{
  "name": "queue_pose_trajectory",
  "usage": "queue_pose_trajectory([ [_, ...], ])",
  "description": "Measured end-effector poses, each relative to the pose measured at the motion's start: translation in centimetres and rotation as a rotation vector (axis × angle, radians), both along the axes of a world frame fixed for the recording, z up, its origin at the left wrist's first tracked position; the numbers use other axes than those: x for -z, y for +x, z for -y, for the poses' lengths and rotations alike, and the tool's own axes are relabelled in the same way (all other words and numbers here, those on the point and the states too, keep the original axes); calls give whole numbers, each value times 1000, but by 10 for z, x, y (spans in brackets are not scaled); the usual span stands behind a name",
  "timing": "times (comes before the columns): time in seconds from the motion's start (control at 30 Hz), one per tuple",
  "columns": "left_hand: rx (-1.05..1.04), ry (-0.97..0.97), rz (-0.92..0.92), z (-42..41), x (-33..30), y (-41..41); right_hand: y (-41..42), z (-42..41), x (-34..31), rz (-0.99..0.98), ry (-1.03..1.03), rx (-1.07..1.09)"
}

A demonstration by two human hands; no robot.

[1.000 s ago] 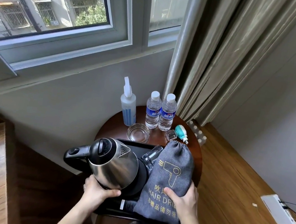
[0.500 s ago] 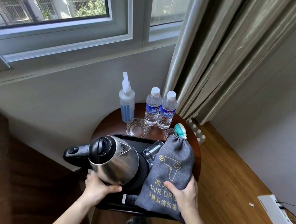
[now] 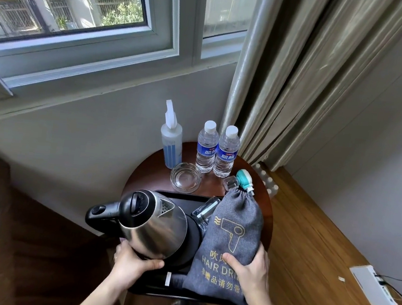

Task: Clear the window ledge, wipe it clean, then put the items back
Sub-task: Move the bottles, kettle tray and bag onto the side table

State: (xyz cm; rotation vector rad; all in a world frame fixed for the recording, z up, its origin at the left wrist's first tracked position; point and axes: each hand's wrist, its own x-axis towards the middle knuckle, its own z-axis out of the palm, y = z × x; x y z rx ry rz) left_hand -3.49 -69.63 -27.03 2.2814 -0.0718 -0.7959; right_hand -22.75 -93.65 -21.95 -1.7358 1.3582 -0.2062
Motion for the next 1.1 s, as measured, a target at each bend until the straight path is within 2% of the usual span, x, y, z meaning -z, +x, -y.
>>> queue_pose_trajectory([
  [0.27, -3, -55, 49, 14, -28, -1, 6, 4, -4, -3, 1, -10],
  [0.73, -26, -6, -29, 19, -40, 2, 15, 13, -15, -51, 18, -75],
  [1.1, 13, 60, -23, 9, -88, 4, 27, -1, -61, -134, -26, -88],
])
